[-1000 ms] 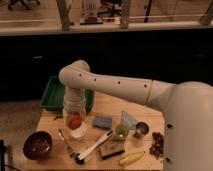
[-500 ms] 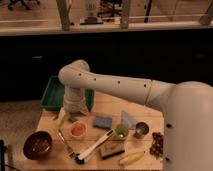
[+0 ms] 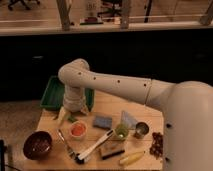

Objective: Place apple in paper cup

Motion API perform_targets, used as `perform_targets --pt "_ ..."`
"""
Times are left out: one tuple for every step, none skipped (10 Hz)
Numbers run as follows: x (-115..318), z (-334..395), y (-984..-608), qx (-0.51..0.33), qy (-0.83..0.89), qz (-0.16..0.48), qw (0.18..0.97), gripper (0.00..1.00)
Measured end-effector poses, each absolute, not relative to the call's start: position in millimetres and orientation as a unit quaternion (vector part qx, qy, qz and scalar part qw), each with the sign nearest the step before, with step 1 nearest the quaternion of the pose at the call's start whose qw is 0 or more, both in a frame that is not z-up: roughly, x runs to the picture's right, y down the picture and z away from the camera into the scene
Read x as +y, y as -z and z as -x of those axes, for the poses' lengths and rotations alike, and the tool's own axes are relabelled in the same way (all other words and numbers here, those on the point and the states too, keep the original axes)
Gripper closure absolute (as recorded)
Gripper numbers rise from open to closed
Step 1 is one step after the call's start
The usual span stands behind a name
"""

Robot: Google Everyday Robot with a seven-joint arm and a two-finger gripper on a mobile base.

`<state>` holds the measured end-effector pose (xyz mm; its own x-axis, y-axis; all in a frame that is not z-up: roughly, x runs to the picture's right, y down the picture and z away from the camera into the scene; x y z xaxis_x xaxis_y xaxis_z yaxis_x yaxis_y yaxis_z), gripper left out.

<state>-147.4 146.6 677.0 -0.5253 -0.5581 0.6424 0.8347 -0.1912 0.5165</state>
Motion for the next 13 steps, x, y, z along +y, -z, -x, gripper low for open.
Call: perform_targets --pt "146 145 -676 -0.438 0.756 0.16 0.46 0.2" --pt "146 142 -675 -0.438 0.756 0.161 0.459 0.2" --pt "145 140 -674 -0.437 0.757 0.162 0.457 0.2" --pt "143 140 -673 -0.437 0.76 0.163 0.453 0.2" --pt "140 139 -672 -0.437 0.762 0.164 0.449 0.2" --pt "137 139 -671 -0.437 0.765 0.165 0.444 0.2" --pt "135 139 -670 -0.437 0.767 0.165 0.44 0.2" --pt "134 139 -670 -0.436 0.769 0.166 0.437 0.2" --pt "134 139 -670 -0.436 0.769 0.166 0.437 0.2" --pt "134 138 -670 -0.436 0.768 0.166 0.438 0.2" --pt "134 138 -670 -0.436 0.768 0.166 0.438 0.2" --pt "134 139 -670 -0.436 0.769 0.166 0.438 0.2" --pt "134 139 -670 -0.436 0.769 0.166 0.437 0.2"
